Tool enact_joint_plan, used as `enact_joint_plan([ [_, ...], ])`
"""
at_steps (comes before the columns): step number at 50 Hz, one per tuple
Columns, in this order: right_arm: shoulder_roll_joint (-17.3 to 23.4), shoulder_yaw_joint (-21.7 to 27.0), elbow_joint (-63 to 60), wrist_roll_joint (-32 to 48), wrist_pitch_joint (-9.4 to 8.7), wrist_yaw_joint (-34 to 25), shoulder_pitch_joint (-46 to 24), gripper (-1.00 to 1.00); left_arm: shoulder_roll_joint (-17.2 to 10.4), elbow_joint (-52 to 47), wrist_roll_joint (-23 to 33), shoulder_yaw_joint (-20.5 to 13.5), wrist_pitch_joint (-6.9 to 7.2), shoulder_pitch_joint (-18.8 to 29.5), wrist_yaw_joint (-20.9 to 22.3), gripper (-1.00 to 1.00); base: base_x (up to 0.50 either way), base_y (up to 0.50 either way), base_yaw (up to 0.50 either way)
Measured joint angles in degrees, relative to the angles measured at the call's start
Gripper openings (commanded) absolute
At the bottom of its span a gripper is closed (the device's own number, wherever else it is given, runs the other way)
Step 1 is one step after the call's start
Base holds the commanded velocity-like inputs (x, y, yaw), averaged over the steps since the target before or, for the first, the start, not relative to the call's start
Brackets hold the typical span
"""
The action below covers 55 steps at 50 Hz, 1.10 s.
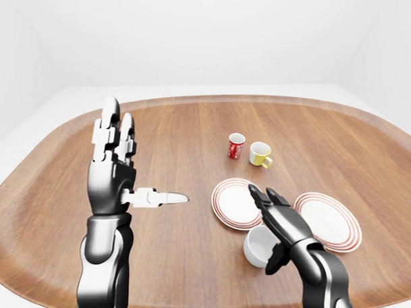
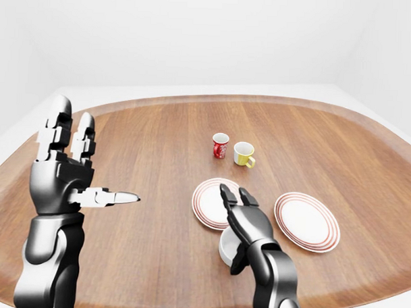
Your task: Put the white mug on the left plate.
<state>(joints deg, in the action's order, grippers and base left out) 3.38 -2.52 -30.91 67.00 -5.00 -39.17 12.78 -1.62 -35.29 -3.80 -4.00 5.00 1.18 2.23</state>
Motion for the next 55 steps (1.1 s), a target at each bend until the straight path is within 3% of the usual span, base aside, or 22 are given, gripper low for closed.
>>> enact_joint_plan([
  [55,0.55,-3.05,4.99,3.47,0.00,-0.37,-1.92,1.00,0.02,-0.16,-0.10,0.04,0.00,-0.17,0.13,1.00,0.00,0.00,0.00],
])
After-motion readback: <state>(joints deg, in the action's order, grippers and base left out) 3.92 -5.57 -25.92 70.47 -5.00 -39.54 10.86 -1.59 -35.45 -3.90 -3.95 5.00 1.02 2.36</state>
